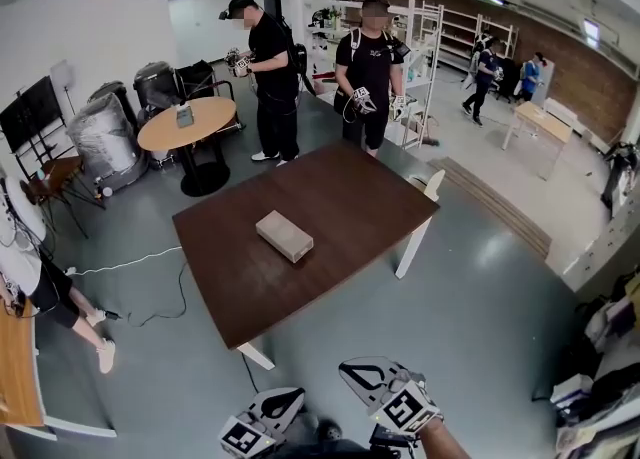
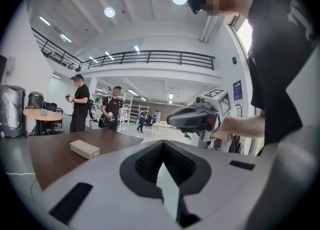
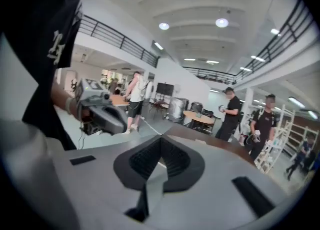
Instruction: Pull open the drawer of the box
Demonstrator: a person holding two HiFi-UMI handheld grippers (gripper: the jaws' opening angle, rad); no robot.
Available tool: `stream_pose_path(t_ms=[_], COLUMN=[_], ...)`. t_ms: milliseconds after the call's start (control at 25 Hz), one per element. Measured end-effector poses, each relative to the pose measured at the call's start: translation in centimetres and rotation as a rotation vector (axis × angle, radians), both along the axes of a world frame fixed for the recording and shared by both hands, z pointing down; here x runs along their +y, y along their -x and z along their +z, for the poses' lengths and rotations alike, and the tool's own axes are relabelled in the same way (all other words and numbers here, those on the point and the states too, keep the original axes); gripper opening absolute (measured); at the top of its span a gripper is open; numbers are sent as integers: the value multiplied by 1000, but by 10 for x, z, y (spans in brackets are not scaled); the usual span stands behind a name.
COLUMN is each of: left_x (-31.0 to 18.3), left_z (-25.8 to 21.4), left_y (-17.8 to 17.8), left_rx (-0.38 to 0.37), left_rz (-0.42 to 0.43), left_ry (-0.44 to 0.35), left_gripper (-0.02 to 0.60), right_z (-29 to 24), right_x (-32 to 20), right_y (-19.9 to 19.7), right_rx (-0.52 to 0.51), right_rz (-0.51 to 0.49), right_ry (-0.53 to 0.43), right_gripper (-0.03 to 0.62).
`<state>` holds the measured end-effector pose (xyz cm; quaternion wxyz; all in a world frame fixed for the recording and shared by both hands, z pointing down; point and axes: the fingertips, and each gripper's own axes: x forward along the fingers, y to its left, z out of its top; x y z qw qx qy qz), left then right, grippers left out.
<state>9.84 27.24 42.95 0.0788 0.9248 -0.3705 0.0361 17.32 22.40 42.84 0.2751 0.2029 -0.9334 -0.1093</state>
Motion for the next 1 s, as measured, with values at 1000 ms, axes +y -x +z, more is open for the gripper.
stream_pose_path(t_ms=[1000], left_x=[-214], left_z=[-14], left_y=[117], left_rx=[51], left_rz=[16], left_ry=[-49], left_gripper=[5], right_z=[13], right_x=[-197], right_y=[111], right_rx=[40], right_rz=[84], right_ry=[45], right_gripper=[-12])
